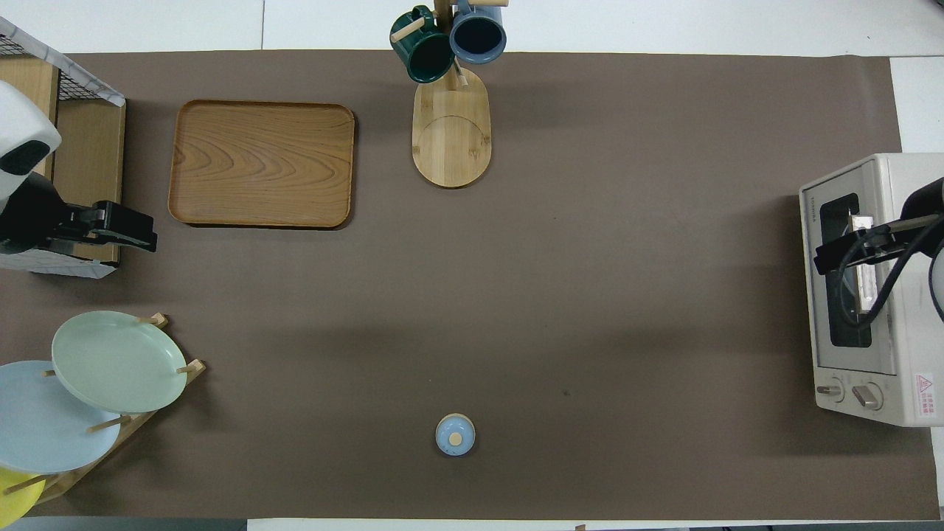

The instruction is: Put eggplant into oven

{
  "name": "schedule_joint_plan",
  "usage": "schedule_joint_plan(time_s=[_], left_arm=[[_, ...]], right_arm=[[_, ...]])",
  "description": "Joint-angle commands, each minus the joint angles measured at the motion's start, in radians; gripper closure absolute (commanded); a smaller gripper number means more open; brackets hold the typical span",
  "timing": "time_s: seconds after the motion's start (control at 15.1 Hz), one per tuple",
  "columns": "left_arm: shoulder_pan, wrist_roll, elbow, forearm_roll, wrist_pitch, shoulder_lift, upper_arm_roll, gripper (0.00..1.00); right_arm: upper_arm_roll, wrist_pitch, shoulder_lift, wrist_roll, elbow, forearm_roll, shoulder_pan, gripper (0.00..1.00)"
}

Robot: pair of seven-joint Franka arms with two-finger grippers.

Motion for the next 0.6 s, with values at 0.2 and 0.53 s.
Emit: schedule_joint_plan(time_s=[0.2,0.53], left_arm=[[0.008,-0.007,-0.017,-0.009,0.014,-0.017,-0.002,0.0],[0.008,-0.007,-0.017,-0.009,0.014,-0.017,-0.003,0.0]], right_arm=[[-0.057,-0.009,0.003,0.041,0.044,0.013,0.044,0.0],[-0.051,-0.005,-0.007,0.107,0.05,0.027,0.046,0.0]])
